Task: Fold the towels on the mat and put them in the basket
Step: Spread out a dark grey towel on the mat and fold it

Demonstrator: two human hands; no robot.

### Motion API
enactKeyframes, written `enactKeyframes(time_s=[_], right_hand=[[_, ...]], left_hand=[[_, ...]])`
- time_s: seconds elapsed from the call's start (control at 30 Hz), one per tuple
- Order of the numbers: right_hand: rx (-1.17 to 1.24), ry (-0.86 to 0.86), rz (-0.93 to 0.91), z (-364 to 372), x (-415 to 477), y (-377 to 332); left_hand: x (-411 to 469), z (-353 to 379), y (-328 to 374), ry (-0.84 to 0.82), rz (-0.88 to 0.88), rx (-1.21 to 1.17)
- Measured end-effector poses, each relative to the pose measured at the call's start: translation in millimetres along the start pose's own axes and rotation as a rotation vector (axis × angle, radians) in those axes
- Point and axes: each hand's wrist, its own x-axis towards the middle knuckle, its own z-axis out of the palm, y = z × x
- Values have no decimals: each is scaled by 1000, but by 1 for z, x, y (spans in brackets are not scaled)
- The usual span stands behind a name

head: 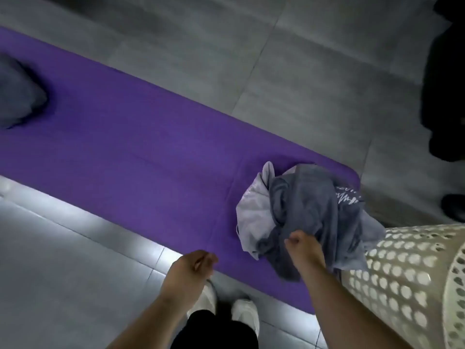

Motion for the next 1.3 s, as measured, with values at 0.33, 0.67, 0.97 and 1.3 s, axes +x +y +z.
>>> enactKeyframes(time_s=[0.33,0.67,0.97,1.3], right_hand=[[-54,263,158,44,50,24],[1210,140,32,-136,-83,5],[1152,-217,-562,-316,-262,-2],[159,427,-693,-405,-344,24]], left_hand=[[18,-9,-92,117,-141,-1],[-66,2,83,-34,56,-272],[-189,-16,281,-96,660,133],[-276,-49,391,24,908,98]])
